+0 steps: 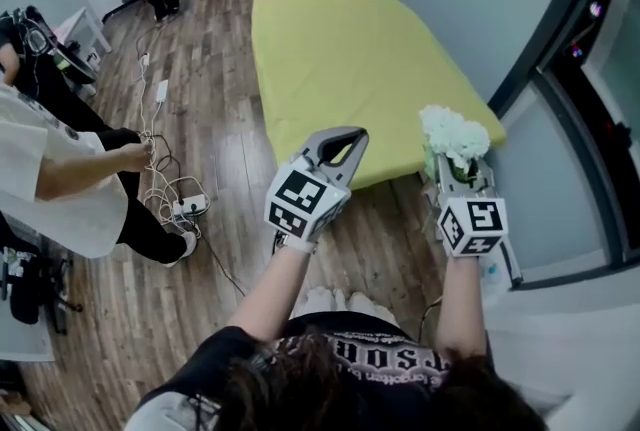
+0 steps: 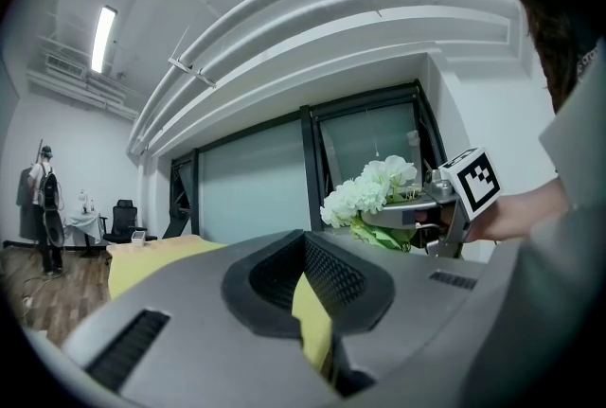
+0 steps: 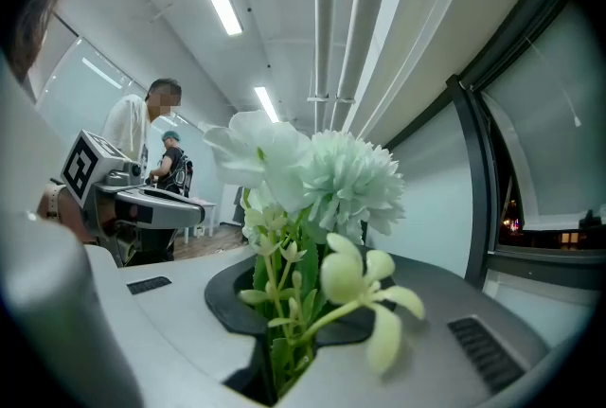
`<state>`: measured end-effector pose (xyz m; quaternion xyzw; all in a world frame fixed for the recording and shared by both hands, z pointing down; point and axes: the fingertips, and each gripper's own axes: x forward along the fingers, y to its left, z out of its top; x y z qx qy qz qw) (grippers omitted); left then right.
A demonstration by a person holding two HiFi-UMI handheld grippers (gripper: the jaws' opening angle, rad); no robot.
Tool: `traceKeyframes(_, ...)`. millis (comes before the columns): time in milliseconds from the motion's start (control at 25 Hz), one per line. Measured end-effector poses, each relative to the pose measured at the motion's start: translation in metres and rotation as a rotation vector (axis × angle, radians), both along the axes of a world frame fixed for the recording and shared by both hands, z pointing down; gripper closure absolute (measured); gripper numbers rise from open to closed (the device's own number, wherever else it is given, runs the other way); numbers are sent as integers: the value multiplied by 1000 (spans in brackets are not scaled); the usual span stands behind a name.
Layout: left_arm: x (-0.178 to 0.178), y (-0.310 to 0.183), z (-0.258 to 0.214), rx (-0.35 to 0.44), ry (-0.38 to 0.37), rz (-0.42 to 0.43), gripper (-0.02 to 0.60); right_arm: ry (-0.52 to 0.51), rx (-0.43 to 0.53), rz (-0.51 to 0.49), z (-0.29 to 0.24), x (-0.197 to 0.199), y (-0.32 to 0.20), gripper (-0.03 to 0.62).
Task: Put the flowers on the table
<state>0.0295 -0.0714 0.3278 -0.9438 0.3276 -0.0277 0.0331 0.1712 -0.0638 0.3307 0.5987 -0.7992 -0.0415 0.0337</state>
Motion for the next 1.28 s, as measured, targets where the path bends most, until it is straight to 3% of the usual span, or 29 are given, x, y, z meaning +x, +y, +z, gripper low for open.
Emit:
traceKeyframes(480,13,-49,9,-12,-14,25,583,-19,-29,28,17,13,-46,519)
traceKeyframes(1280,49,-218,29,-54,7,113,583,-7,-92,115,39,47,-203,519)
